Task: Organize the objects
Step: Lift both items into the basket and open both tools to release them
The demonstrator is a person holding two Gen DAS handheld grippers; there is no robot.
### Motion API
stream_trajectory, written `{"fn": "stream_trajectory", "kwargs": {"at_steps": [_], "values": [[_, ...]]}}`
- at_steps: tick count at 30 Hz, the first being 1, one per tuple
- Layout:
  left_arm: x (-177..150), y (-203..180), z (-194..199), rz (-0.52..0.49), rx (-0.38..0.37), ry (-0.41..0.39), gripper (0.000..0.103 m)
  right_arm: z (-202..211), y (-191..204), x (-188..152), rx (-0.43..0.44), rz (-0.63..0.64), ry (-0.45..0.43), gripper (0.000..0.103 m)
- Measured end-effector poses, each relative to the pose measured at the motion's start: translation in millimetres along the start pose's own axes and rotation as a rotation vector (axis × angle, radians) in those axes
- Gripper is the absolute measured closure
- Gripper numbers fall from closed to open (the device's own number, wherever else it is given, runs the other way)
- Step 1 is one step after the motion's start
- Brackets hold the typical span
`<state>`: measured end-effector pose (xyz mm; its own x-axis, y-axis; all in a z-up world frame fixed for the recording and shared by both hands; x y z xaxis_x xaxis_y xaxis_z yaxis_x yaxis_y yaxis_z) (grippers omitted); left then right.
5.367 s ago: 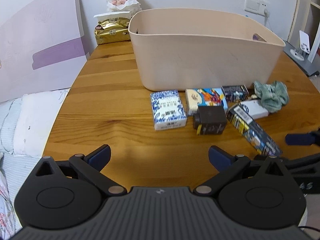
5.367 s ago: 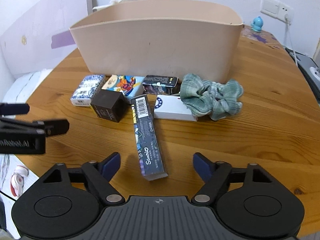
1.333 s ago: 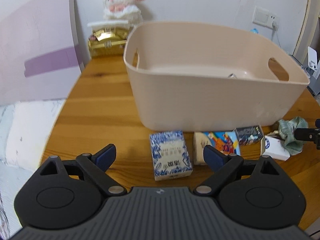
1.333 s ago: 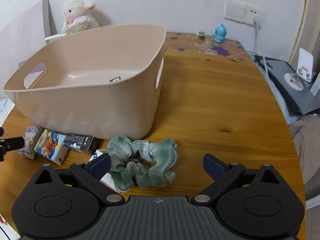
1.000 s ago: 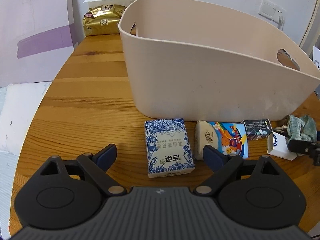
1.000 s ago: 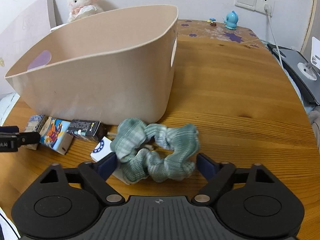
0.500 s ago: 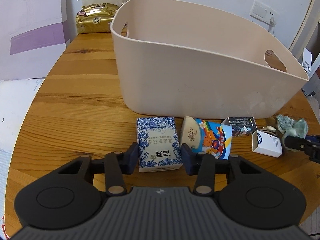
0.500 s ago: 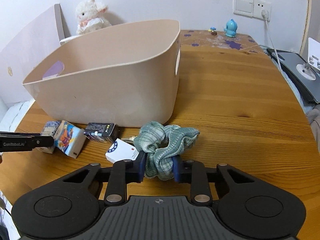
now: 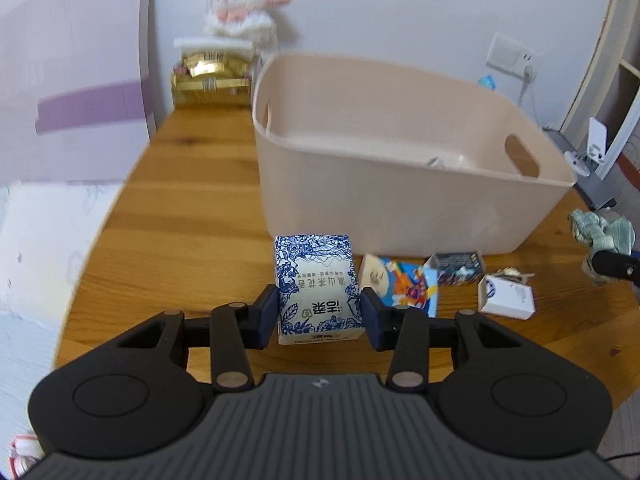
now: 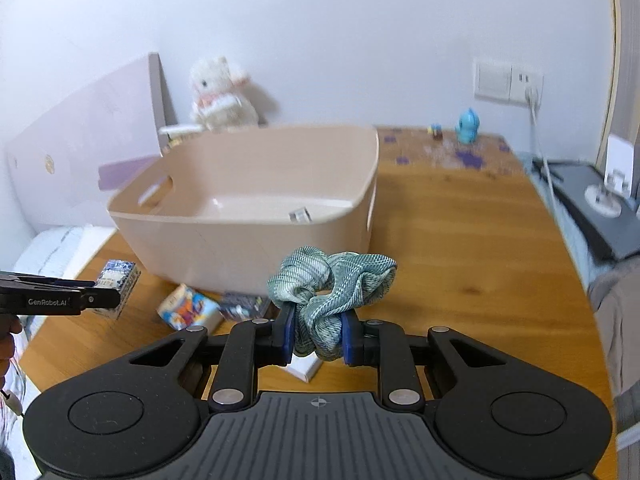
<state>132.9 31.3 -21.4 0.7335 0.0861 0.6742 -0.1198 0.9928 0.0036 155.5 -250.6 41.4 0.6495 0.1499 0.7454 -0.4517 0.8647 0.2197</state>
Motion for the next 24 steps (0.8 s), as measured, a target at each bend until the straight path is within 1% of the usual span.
{"fn": "stream_trajectory", "kwargs": {"at_steps": [3,7,11,14,17,24], "values": [[12.6,1.1,21.5,-0.013,0.005,-0.061,0.057,13.5,3.3,14.9,0.008,0.016,-0.045,0.083],[34.7,-2.7,44.2,-0.02,0.001,-0.138,0.057,21.2,6.8,38.7,0.015,0.036,-0.095,0.083],[61.3,-12.1,49.6,-0.039,0.011,-0.193,0.057,19.4,8.9,64.7,0.02,0.049,-0.137,0.083],[77.9,-21.4,42.5,-0.065,0.025,-0.21,0.057,12.7,10.8,83.0,0.027,0.056,-0.152,0.083],[91.6,-33.4,25.9,-0.089,0.045,-0.213,0.057,-2.9,10.9,97.5,0.035,0.054,-0.142,0.083],[110.5,-54.5,-29.7,-0.101,0.067,-0.157,0.057,-50.6,6.1,108.2,0.027,0.036,-0.078,0.083]]}}
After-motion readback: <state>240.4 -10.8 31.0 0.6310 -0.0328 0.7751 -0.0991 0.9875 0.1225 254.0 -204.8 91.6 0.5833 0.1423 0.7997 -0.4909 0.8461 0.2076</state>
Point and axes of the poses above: each gripper's, at about its wrist camera, not at the fingertips, and z roughly against the way its jaws point, y to its left, x to its top, the point moved 7 cm from there along -z, roughly the way its jaws point, and after that the axes turned 7 degrees about x, right-handed, at the moved point
